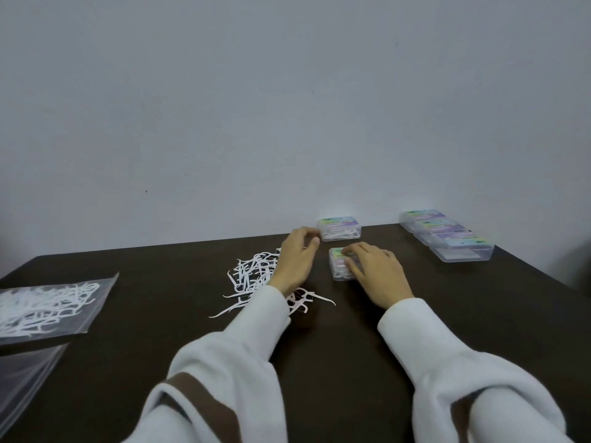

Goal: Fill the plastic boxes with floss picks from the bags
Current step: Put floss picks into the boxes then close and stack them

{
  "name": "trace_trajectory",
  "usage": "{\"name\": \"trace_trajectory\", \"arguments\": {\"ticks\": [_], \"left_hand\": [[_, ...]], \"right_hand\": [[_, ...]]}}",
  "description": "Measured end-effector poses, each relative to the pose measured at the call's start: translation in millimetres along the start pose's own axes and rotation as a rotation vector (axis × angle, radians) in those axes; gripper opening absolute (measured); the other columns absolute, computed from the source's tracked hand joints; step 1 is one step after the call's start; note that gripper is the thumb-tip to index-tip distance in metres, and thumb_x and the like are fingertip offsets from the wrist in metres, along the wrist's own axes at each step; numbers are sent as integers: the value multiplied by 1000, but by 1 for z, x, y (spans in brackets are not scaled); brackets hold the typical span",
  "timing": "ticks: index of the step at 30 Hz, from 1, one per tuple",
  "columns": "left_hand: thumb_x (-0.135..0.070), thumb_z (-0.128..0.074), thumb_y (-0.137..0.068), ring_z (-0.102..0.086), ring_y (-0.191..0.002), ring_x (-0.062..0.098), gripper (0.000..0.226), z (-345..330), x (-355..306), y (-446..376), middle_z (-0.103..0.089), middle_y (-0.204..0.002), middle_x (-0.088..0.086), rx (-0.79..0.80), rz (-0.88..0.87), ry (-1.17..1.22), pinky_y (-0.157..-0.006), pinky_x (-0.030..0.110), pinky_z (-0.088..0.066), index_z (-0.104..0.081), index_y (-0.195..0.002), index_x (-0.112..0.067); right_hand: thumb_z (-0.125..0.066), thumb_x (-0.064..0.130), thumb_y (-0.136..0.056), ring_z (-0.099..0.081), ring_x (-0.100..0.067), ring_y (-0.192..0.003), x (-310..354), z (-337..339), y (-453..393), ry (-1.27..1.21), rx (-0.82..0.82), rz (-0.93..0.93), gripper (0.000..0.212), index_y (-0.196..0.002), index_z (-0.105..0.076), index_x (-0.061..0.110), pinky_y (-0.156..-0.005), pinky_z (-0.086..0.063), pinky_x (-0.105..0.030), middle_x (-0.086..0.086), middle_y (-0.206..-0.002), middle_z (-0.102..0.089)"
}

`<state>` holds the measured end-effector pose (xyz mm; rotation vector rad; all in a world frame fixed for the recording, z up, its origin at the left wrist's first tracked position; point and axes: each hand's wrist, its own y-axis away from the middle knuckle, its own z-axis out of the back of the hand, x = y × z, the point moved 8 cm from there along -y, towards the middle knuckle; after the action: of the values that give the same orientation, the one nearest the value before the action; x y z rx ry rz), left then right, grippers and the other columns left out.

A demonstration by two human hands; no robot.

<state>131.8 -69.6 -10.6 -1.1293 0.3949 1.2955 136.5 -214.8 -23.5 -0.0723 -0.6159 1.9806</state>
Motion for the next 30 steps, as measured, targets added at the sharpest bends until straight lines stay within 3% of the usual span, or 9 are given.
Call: {"name": "trace_trajectory", "arguments": {"ticks": [8,12,16,20,22,24,26,28,30], "left_hand": [[-2,-48,-93,-54,-116,18,28,4,9,-19,-58,-124,9,41,12,-33,-103,29,-40,-59,-118,-6],[0,-47,-92,-53,-116,17,29,4,8,-27,-57,-124,9,74,23,-61,-95,16,-37,-58,-118,-5],[2,-46,-91,-51,-113,14,31,2,9,-33,-56,-124,10,98,32,-85,-87,9,-33,-59,-118,-4],[3,-48,-89,-52,-116,19,31,-2,7,-34,-57,-122,11,107,45,-88,-99,24,-40,-59,-116,-4],[4,-48,-88,-52,-116,20,32,-5,6,-35,-57,-123,12,109,45,-99,-100,25,-40,-59,-117,-4],[4,-48,-88,-52,-112,18,33,-7,7,-35,-57,-123,11,112,50,-104,-91,15,-40,-59,-117,-5],[5,-47,-88,-52,-104,14,32,-9,8,-35,-57,-123,11,109,60,-82,-74,3,-40,-59,-117,-4],[6,-47,-88,-53,-106,14,32,-12,8,-35,-57,-122,10,101,65,-64,-78,5,-39,-60,-115,-4],[6,-48,-88,-55,-112,17,30,-20,8,-36,-59,-121,10,101,80,-38,-90,16,-40,-61,-113,-4]], "right_hand": [[-32,25,-100,-48,-25,-116,-17,-24,-30,-93,7,-127,28,-119,-52,19,-104,-29,-33,-2,-126,-57],[-31,22,-101,-49,-23,-120,-15,-31,-44,-101,63,-114,30,-123,-50,18,-113,-16,-34,-3,-129,-54],[-32,23,-100,-47,-26,-122,-19,-39,-56,-131,91,-136,29,-124,-49,20,-113,-20,-37,-4,-131,-53],[-32,23,-100,-43,-31,-123,-21,-40,-60,-124,95,-168,29,-125,-48,19,-109,-28,-38,-6,-134,-50],[-33,21,-100,-38,-33,-125,-21,-41,-61,-133,119,-183,31,-128,-45,19,-106,-31,-39,-6,-137,-47],[-34,17,-99,-34,-34,-130,-22,-43,-61,-148,154,-167,33,-132,-42,19,-110,-25,-42,-6,-141,-43],[-33,13,-98,-34,-28,-134,-24,-41,-59,-146,155,-105,37,-135,-37,19,-116,-7,-44,-3,-144,-40],[-33,8,-97,-38,-18,-133,-29,-31,-52,-170,108,-68,40,-136,-34,17,-116,2,-42,1,-143,-42],[-37,6,-95,-42,-13,-130,-39,-16,-43,-204,42,-71,37,-130,-41,17,-116,1,-38,2,-137,-48]]}}
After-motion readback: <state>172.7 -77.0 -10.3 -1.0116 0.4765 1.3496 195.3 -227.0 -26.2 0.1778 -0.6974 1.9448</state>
